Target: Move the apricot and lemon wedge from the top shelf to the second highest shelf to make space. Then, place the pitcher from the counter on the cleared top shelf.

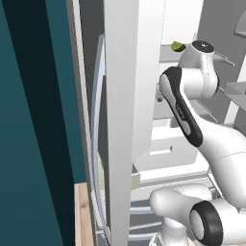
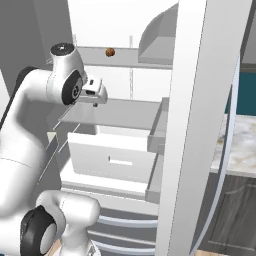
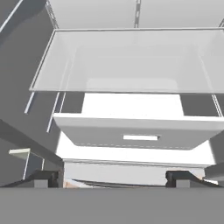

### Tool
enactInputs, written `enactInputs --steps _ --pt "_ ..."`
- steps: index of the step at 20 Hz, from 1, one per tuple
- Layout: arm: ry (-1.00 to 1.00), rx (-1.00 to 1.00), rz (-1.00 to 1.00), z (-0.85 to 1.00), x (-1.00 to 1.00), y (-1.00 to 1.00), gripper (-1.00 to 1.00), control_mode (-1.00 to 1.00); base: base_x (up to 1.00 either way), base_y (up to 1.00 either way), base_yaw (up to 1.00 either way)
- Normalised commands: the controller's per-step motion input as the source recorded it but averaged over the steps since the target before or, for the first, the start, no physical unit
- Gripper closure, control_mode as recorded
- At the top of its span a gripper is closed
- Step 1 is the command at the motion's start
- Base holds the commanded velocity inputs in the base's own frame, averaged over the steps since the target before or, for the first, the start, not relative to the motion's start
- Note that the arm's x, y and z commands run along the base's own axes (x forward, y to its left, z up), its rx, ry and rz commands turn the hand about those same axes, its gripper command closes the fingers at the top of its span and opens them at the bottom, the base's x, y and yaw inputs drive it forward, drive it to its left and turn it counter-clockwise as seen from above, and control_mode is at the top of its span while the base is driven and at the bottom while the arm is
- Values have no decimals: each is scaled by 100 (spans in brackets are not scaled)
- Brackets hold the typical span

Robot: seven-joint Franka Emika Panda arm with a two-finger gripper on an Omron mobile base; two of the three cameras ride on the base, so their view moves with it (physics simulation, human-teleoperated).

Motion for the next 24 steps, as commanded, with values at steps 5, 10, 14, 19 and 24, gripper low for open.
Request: enactInputs --steps 5,10,14,19,24 --pt "-29 6 0 77 12 -2 -100 -100 0 0 0" --pt "-28 3 0 45 25 -3 -100 -100 0 0 0" --pt "-25 0 0 38 39 0 -100 -100 0 0 0" --pt "-19 0 0 41 55 0 -100 -100 0 0 0" --pt "0 0 0 17 69 0 -100 -100 0 0 0"
